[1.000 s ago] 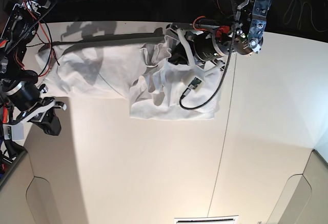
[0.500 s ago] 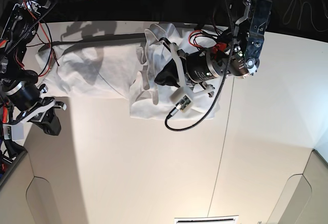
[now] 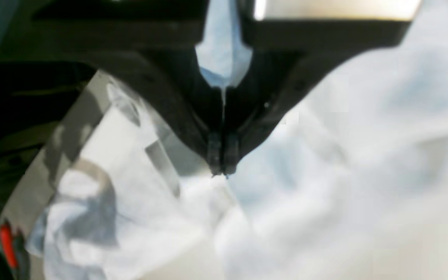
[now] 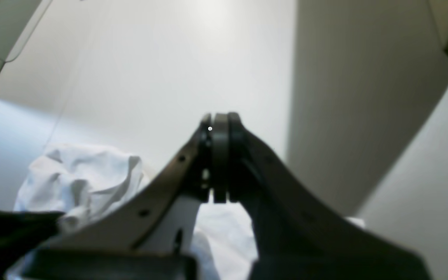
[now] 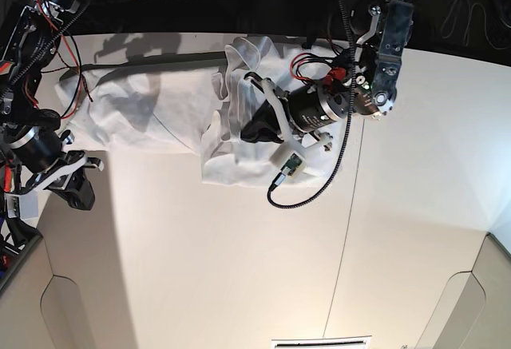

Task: Layout the t-shirt on the table in an organized manner, then fold the t-shirt properly
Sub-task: 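Grasp the doubled shirt end again with the left gripper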

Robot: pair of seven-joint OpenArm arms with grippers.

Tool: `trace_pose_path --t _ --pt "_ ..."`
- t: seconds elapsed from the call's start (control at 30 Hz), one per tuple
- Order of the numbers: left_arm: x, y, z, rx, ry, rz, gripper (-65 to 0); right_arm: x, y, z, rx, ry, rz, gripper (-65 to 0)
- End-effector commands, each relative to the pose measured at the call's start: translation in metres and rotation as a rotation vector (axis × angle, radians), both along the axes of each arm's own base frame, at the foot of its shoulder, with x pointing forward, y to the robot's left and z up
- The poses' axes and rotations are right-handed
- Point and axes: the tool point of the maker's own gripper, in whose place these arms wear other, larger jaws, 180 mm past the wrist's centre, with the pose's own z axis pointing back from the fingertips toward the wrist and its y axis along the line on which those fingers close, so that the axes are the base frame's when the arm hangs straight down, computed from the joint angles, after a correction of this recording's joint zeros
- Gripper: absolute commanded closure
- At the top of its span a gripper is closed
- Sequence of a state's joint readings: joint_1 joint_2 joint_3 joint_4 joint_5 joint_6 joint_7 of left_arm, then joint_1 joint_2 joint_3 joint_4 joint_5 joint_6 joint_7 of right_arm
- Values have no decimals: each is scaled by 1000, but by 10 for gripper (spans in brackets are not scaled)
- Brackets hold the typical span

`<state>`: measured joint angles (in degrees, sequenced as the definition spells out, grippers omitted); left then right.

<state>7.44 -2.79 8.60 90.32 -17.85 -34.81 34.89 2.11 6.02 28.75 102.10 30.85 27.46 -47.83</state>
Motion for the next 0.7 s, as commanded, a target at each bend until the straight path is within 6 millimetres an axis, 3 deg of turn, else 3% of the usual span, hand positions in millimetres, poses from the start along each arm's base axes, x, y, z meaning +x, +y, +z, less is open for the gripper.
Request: trace_pose_path --t 0.0,0.13,0.37,0.4,0.47,0.53,0.67 --pt "12 -10 11 -55 -28 7 0 8 -2 18 -5 -64 3 0" --pt "27 -23 3 -109 -7 27 0 8 -2 18 -5 -64 3 0" --pt "51 -36 40 -231 -62 -9 0 8 -6 18 -24 -60 1 0" --pt "49 -39 45 -251 -64 -34 0 7 -12 18 -48 -55 -4 -32" --pt "47 -43 51 -270 -49 -53 0 7 -26 19 -101 -46 -16 -220" --pt "45 -43 52 -268 -41 -63 -1 6 -42 24 -144 -47 -29 -261" --pt "45 -43 52 -265 -42 -65 -217 0 -80 34 -218 -31 -73 -262"
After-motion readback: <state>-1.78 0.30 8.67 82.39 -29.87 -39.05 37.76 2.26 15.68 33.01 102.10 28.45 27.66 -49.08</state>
